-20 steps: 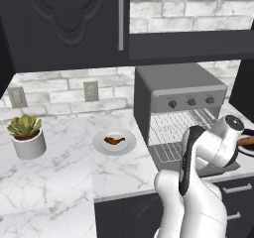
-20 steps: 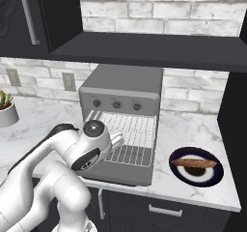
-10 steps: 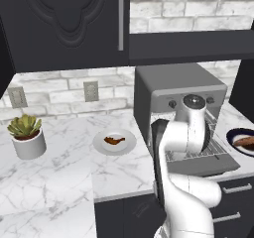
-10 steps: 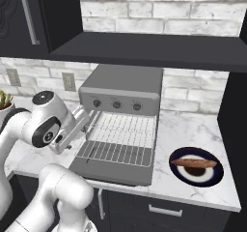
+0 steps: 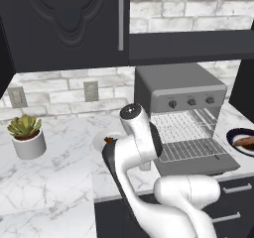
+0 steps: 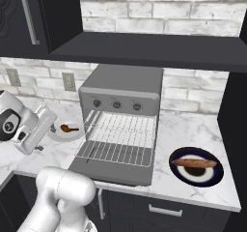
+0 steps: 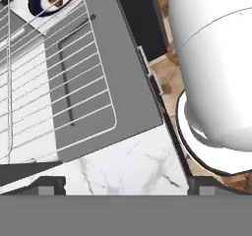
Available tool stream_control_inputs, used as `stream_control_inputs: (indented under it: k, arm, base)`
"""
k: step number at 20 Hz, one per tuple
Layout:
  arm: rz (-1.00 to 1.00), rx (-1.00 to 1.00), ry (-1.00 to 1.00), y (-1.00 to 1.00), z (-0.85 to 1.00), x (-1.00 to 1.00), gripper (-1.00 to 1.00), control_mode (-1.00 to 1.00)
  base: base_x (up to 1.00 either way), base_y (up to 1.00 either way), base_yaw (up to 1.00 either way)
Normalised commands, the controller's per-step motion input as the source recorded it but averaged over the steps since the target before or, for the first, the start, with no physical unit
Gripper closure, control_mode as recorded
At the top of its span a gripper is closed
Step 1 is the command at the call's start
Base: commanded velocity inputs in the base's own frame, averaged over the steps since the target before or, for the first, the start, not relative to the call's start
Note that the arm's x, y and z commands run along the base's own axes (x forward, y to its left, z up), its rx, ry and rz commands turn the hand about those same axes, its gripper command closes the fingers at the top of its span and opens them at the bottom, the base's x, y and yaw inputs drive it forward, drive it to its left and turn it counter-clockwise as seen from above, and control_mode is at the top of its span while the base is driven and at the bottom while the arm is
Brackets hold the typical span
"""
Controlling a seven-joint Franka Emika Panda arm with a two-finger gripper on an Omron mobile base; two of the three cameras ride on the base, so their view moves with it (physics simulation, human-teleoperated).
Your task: Open the toaster oven door. Place the baguette on the top rack in the toaster oven and place the chicken drumstick on the bottom rack.
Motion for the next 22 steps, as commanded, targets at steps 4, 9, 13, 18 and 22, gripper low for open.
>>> stream_control_inputs:
  k: [4,9,13,18,22]
  arm:
    - [0.00,-0.07,0.26,0.66,0.02,0.81,-1.00,-1.00]
    - [0.00,0.00,0.14,0.15,0.00,1.00,-1.00,-1.00]
    - [0.00,0.00,0.17,0.19,-0.24,1.00,-1.00,-1.00]
    - [0.00,0.00,0.18,0.33,-0.60,0.76,-1.00,-1.00]
    - [0.00,0.00,0.13,0.23,-0.53,0.61,-1.00,-1.00]
  base:
    - [0.00,0.00,0.00]
    - [0.00,0.00,0.00]
    - [0.00,0.00,0.00]
    - [0.00,0.00,0.00]
    - [0.00,0.00,0.00]
